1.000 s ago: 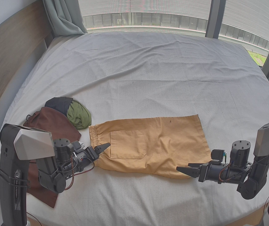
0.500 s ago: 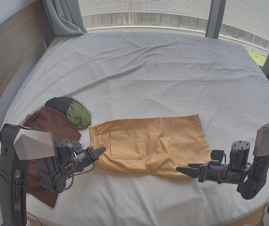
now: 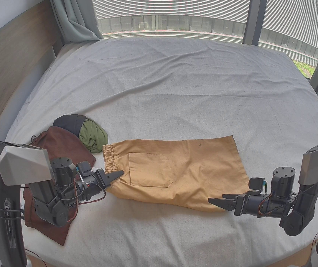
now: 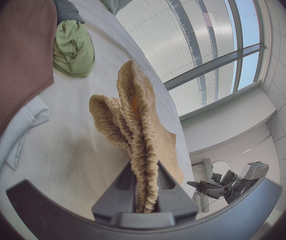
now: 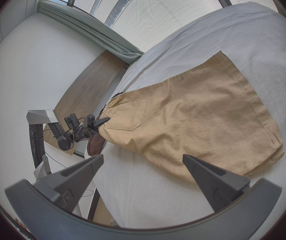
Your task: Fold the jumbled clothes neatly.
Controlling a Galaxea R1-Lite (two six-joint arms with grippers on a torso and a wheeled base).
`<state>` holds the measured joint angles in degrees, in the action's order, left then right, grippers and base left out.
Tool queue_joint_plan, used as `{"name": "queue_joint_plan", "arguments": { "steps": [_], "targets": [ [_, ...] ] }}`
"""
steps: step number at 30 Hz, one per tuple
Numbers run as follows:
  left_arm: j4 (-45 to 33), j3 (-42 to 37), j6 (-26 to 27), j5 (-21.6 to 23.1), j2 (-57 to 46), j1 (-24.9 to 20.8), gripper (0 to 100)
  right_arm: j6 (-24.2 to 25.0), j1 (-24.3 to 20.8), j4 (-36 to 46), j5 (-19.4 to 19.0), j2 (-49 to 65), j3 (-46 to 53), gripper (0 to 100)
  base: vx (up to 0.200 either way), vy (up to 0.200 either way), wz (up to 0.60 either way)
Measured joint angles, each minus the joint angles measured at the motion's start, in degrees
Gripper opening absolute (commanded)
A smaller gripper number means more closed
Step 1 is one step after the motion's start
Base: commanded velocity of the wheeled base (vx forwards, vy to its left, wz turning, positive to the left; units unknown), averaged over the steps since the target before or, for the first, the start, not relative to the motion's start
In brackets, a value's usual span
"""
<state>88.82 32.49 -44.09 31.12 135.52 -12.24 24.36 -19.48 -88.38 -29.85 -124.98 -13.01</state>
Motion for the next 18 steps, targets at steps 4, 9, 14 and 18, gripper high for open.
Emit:
{"name": "queue_joint_plan", "arguments": {
  "steps": [4, 9, 14, 18],
  "targets": [
    [0.0, -0.3, 1.5, -0.1, -1.0, 0.6, 0, 0.0, 0.0, 0.0, 0.0, -0.1, 0.0, 100, 0.000, 0.000, 0.00],
    [0.0, -0.4, 5.0, 0.2, -1.5, 2.3, 0, 0.0, 0.0, 0.0, 0.0, -0.2, 0.0, 100, 0.000, 0.000, 0.00],
    [-0.1, -0.9, 6.4, 0.2, -1.8, 3.7, 0, 0.0, 0.0, 0.0, 0.0, -0.2, 0.0, 100, 0.000, 0.000, 0.00],
    [-0.1, -1.1, 7.0, 0.2, -2.0, 4.8, 0, 0.0, 0.0, 0.0, 0.0, -0.3, 0.0, 100, 0.000, 0.000, 0.00]
  ]
}}
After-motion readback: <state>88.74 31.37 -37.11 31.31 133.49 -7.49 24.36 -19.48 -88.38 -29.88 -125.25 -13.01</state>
